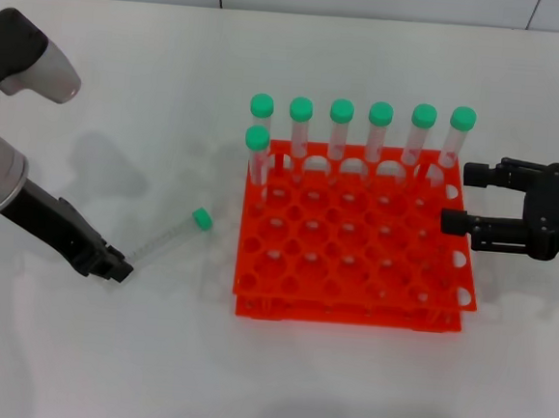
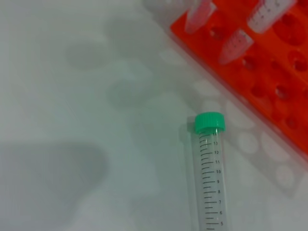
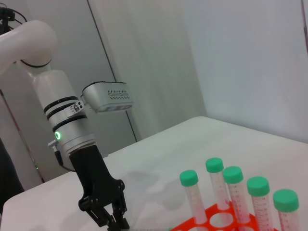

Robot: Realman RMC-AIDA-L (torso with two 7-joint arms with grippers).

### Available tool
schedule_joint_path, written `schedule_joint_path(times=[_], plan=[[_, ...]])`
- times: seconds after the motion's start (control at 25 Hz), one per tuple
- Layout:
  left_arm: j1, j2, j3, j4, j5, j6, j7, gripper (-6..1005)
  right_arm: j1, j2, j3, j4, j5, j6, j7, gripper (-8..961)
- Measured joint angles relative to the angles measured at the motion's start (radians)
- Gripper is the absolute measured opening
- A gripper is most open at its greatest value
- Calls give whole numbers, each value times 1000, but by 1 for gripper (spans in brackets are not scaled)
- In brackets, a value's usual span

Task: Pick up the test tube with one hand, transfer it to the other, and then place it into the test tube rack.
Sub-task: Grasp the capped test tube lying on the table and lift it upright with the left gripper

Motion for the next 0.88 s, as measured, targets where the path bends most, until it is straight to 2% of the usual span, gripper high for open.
schedule_joint_path(times=[0.08, 0.72, 0.88], plan=[[1, 1, 1, 0, -1, -4, -2, 178, 0, 0, 0, -1, 0, 0, 0, 811], [-7, 3, 7, -24, 1, -6, 5, 177, 0, 0, -1, -7, 2, 0, 0, 811], [-7, 12, 2, -22, -16, 0, 5, 177, 0, 0, -1, -8, 2, 0, 0, 811]])
